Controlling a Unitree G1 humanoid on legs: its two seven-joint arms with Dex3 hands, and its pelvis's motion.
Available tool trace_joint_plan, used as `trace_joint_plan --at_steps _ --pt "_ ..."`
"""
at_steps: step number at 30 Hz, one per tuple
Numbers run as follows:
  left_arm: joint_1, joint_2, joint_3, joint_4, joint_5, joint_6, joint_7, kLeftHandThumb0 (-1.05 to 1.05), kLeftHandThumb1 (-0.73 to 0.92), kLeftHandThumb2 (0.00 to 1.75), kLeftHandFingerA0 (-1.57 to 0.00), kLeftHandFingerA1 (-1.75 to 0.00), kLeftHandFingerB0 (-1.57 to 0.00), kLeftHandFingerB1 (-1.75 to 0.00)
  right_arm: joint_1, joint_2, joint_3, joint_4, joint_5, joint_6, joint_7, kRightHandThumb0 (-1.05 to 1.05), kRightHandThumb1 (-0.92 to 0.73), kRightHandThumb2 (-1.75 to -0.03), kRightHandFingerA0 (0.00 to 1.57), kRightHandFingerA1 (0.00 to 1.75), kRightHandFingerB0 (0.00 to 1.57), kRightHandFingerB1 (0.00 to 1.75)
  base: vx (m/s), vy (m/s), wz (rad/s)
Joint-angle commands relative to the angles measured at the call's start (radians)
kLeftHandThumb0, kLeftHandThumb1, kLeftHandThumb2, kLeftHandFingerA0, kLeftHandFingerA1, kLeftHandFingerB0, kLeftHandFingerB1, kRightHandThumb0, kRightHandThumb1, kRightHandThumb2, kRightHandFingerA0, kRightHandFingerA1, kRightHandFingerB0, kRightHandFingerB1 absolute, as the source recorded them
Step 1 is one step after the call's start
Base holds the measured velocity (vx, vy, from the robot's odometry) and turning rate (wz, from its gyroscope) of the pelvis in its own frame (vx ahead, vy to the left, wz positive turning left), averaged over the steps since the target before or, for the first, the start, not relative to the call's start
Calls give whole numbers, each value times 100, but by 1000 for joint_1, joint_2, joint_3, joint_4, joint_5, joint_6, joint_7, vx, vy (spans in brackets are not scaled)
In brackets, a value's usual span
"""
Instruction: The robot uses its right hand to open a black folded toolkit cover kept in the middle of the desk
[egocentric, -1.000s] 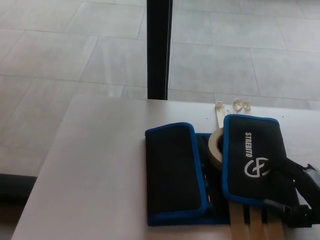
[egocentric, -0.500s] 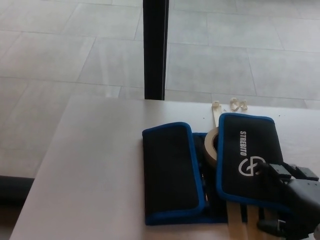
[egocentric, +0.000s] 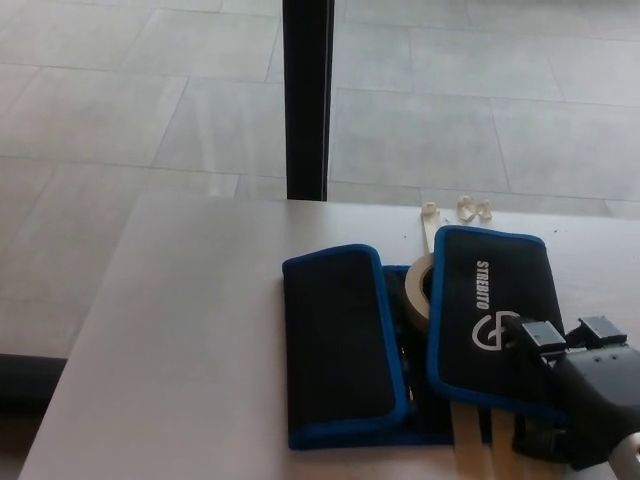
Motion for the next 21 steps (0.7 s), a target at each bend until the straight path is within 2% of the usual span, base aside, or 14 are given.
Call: trace_joint_plan --at_steps 1,6,7,9,10,14,15,16,17,18,19,21 --pt "-5 40 7 14 -24 22 -7 -69 75 62 -52 -64 -45 -48 -13 144 -9 136 -166 -19 -326 -50 -80 -69 91 172 44 53 0 0 0" --pt "7 38 3 10 -21 3 -19 -69 77 63 -51 -67 -42 -48 -6 181 -57 146 -128 -71 -369 -45 -82 -70 95 171 49 55 0 0 0" --pt "3 38 2 9 -19 7 -12 -68 59 100 -51 -70 -38 -58 -9 183 -60 152 -129 -80 -376 -45 -82 -70 95 171 49 55 0 0 0" --pt "5 38 0 5 -18 6 -13 -69 58 99 -50 -70 -38 -59 -8 186 -65 156 -133 -88 -380 -46 -82 -70 96 172 50 54 0 0 0" --pt "1 38 7 11 -24 8 -14 -69 76 62 -52 -65 -41 -48 -7 184 -62 160 -143 -77 -382 -47 -82 -70 96 172 50 56 0 0 0" --pt "-8 39 5 18 -21 12 -8 -70 76 62 -53 -64 -43 -48 -14 184 -66 187 -159 -87 -389 -44 -78 -67 96 174 52 55 0 0 0" --pt "-11 39 3 17 -20 14 -9 -70 77 62 -51 -64 -41 -47 -14 182 -64 201 -162 -99 -392 -41 -77 -62 96 175 51 54 0 0 0" --pt "-14 38 5 21 -22 16 -2 -68 59 99 -50 -68 -38 -58 -10 180 -65 211 -164 -109 -398 -41 -78 -63 96 175 51 53 0 0 0" --pt "-12 37 3 17 -20 9 -7 -69 59 99 -50 -70 -38 -58 -7 176 -62 220 -169 -116 -396 -41 -78 -63 96 175 50 54 0 0 0" --pt "-14 38 2 17 -20 9 -8 -69 59 99 -50 -70 -38 -58 -8 177 -64 226 -171 -120 -399 -41 -78 -63 96 175 50 54 0 0 0" --pt "-14 38 -3 16 -15 8 -8 -70 77 63 -52 -62 -44 -47 -5 174 -59 245 -180 -123 -403 -41 -77 -67 95 175 51 53 0 0 0" --pt "-15 39 -6 16 -14 8 -8 -70 77 63 -52 -62 -44 -47 -6 176 -60 262 -188 -131 -409 -41 -77 -67 95 175 51 53 0 0 0"
